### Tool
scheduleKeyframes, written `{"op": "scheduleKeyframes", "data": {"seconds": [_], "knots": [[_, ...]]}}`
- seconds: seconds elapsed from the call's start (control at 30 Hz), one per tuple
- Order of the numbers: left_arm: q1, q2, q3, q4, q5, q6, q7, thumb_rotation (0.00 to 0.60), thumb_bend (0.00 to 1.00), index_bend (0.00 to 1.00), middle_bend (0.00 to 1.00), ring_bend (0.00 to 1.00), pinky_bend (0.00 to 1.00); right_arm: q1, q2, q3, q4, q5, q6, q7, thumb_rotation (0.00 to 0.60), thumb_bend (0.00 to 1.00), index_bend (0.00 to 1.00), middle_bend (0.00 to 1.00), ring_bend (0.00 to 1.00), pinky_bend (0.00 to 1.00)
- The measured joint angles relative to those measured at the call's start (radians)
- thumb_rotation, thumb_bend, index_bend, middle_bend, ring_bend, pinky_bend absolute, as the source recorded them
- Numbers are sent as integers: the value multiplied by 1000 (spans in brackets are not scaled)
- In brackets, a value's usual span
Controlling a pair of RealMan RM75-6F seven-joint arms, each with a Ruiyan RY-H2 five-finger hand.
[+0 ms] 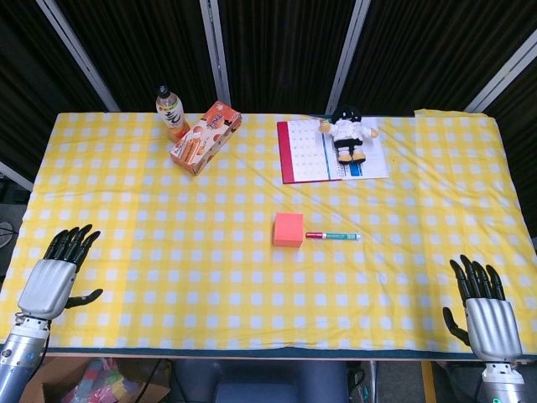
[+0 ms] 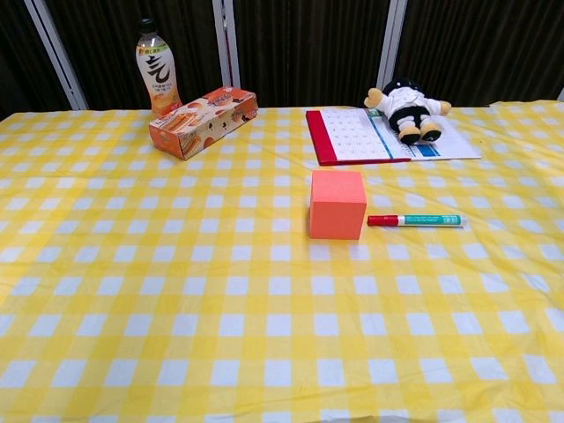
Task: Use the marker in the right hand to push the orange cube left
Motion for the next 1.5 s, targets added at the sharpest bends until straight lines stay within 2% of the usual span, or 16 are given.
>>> {"op": "scheduleKeyframes", "data": {"seconds": [0.5,0.7,0.9,1.17,1.33,1.5], "knots": [[1,0,1,-2,-3,-2,-3,600,0,0,0,0,0,4,1,0,-8,-4,-6,16,600,440,0,0,0,0],[-1,4,0,-8,-1,-2,-6,600,0,0,0,0,0,30,3,21,-43,-2,-26,17,600,440,0,0,0,0],[-2,6,1,-9,-1,-4,-10,600,0,0,0,0,0,98,1,71,-121,33,-98,-36,600,440,108,0,0,0],[-3,15,1,-16,-4,-10,-24,600,0,0,0,0,0,245,-57,170,-211,213,-250,-181,600,440,211,13,0,0],[-5,20,4,-16,-5,-17,-35,600,0,0,0,0,0,349,-132,224,-203,370,-324,-311,600,435,235,30,0,0],[-9,26,4,-16,-9,-28,-49,600,0,0,0,0,0,453,-216,270,-158,543,-377,-407,600,367,258,44,0,0]]}}
